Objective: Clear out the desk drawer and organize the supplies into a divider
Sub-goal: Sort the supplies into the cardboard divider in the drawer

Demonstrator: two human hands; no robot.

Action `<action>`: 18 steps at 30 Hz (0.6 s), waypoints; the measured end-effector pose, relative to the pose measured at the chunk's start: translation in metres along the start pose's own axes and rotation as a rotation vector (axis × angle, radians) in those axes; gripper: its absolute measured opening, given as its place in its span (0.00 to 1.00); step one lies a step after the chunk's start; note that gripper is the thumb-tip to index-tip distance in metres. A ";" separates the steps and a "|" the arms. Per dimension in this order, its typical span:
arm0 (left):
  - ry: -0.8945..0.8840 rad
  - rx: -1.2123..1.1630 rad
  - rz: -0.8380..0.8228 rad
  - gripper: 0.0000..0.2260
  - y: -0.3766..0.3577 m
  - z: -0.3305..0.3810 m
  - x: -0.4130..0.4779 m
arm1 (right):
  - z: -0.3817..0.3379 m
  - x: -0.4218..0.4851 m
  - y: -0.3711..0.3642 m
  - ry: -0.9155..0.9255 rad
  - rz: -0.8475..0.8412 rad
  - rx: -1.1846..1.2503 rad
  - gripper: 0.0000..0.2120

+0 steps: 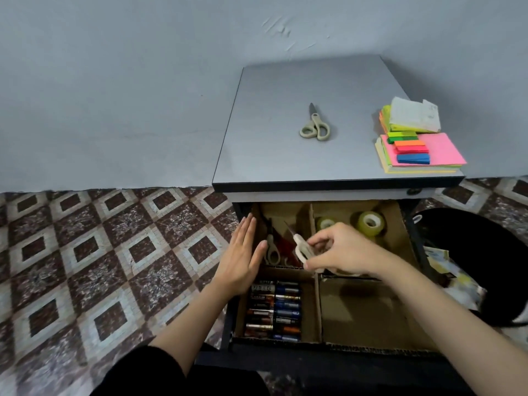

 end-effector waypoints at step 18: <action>-0.033 0.096 0.098 0.35 0.004 -0.001 -0.001 | -0.029 0.079 -0.061 -0.207 0.341 -0.302 0.12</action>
Point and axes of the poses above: each hand's wrist, its own x-axis towards the middle knuckle, its own y-axis out of the back of the hand, z = x × y, the point moved 4 cm from there along x, towards the middle knuckle, and after that the axes turned 15 degrees about -y, right-handed, at the moved point
